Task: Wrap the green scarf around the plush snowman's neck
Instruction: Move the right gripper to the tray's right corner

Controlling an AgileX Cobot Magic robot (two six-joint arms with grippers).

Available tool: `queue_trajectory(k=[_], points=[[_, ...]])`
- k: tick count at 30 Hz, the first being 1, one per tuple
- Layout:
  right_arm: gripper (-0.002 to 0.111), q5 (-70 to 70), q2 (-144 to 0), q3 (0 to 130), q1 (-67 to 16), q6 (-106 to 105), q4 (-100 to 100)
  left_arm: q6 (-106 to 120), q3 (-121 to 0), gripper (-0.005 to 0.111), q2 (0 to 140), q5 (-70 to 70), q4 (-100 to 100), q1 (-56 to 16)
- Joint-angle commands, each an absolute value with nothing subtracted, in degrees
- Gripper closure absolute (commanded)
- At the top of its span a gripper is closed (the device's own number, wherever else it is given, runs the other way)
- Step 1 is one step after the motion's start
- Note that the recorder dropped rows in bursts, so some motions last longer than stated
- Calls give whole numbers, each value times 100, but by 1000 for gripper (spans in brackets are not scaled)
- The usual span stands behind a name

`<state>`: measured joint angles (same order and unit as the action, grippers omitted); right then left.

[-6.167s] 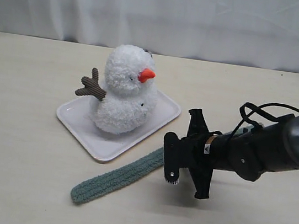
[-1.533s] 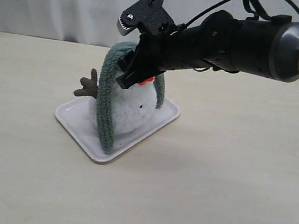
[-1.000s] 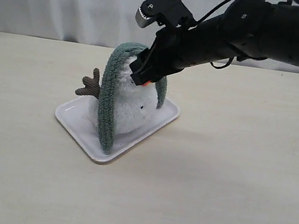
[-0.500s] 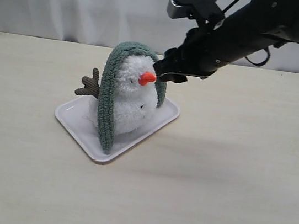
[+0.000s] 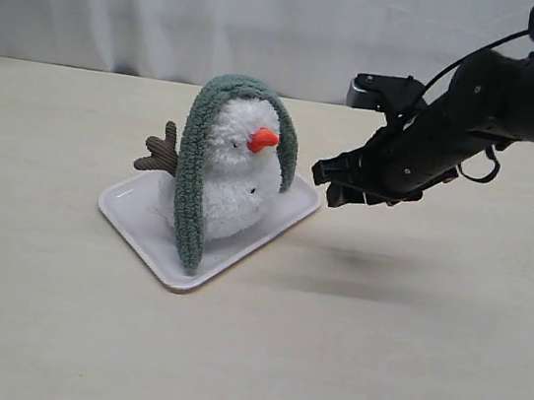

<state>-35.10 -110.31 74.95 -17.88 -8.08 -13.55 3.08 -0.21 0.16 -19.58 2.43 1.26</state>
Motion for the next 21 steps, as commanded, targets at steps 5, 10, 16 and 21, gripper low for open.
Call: queue_trajectory(k=[5, 10, 16, 21], points=[[60, -3280, -12054, 8142, -1750, -773, -1712, 298, 0, 107, 0, -1894, 241, 131], [60, -3178, -12419, 8455, -1750, -773, -1752, 298, 0, 107, 0, -1894, 241, 131], [60, -2788, -12713, 8636, -1750, -773, -1874, 298, 0, 107, 0, -1894, 241, 131], [60, -2611, -12740, 8661, -1750, -773, -1874, 298, 0, 107, 0, -1894, 241, 131]])
